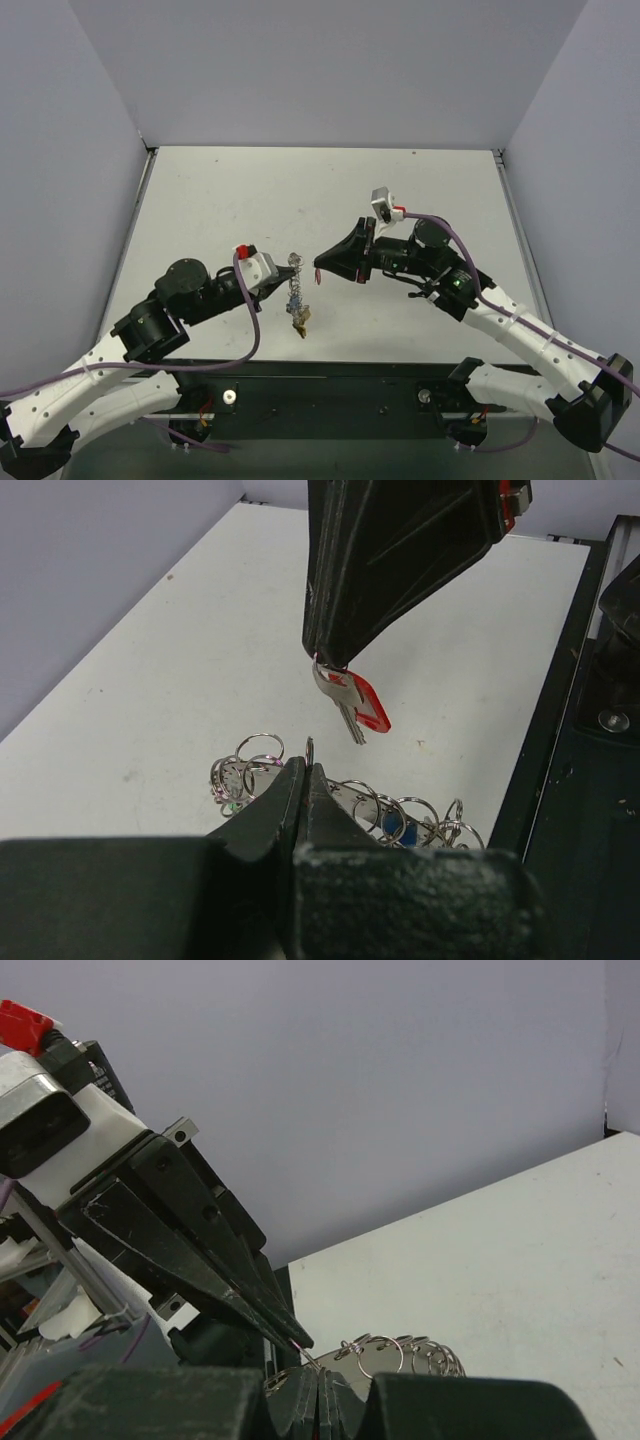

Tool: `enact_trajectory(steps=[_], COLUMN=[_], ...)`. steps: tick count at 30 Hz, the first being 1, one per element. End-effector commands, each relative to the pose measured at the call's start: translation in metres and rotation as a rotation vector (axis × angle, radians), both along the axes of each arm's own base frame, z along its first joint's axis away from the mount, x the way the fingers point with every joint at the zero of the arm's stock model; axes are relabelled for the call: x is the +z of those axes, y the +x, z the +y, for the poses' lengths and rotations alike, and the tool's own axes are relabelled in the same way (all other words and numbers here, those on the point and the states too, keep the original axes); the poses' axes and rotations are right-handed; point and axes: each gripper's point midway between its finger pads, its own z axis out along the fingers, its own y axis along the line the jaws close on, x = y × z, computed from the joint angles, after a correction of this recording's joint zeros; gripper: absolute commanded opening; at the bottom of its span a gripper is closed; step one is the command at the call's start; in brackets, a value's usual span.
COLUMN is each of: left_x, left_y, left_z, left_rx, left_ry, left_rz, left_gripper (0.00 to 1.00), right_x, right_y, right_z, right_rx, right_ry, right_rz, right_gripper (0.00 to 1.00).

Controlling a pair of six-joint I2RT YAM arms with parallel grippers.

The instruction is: Put the keys on the keyring

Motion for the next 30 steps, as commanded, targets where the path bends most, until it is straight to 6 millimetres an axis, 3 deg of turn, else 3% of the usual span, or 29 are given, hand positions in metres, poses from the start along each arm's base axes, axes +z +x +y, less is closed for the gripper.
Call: enact_trajectory(steps=[1, 15, 21, 30], left_x=[0.047, 0.061, 0.065, 0.069], left_y=[0.002, 0.021, 0.019, 0.013], left_z=[0.005, 0.013, 0.004, -0.001], left_rx=[0.002, 0.119, 0.108, 0.069], left_ry=[-0.172, -0.319, -0.400, -0.432], left_rz=[-0.072, 0.102, 0.212, 0.225], left_gripper=[0.00, 0.00, 0.00, 0.00], right_x=[0.040, 0.043, 0.040, 0.038], right_y=[-0.001, -0.002, 0.003, 0.013], right_z=[0.006, 0.030, 0.032, 0.022], right_rx=[0.003, -0.020, -0.043, -0.116], right_ry=[0.133, 0.153, 0.124, 0.096], right_rz=[-0.095, -0.156, -0.174, -0.216], right_gripper=[0.00, 0.00, 0.00, 0.00])
